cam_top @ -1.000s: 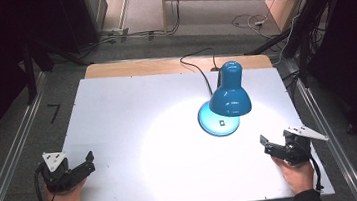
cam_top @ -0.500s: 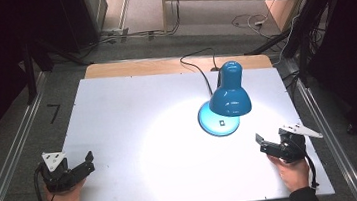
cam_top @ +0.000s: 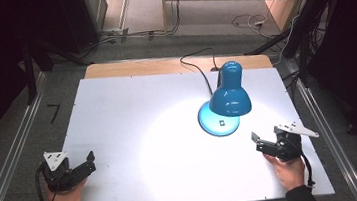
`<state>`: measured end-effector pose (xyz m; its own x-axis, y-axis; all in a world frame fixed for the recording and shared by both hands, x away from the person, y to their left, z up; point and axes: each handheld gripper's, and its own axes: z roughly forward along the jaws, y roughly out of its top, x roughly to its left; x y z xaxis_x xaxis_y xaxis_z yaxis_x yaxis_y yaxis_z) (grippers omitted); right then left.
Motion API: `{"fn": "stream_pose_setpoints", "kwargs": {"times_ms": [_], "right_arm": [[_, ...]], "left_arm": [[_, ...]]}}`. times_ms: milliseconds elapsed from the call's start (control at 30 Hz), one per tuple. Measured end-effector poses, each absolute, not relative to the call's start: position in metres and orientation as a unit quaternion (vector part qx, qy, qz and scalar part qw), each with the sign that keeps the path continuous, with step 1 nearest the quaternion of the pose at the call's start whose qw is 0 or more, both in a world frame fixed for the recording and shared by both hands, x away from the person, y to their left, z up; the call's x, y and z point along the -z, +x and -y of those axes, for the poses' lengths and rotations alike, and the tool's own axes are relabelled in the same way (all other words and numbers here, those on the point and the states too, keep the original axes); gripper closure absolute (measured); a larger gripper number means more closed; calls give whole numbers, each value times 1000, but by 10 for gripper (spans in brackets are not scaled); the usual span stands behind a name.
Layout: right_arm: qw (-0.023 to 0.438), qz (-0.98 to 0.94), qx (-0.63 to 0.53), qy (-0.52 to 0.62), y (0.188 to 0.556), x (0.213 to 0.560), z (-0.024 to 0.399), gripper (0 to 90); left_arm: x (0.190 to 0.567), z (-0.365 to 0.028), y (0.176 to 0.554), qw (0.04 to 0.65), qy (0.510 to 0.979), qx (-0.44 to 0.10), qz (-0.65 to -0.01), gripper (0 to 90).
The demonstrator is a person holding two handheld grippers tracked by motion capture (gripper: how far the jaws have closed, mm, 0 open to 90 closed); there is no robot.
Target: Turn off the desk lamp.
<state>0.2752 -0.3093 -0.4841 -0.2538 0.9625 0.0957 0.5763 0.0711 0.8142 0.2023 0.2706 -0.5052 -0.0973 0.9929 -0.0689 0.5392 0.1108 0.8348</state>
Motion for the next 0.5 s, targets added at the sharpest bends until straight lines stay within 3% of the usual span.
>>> {"fn": "stream_pose_setpoints", "kwargs": {"times_ms": [500], "right_arm": [[244, -697, -388, 551, 283, 485, 298, 97]], "left_arm": [[505, -270, 203, 341, 580, -332, -661, 97]]}}
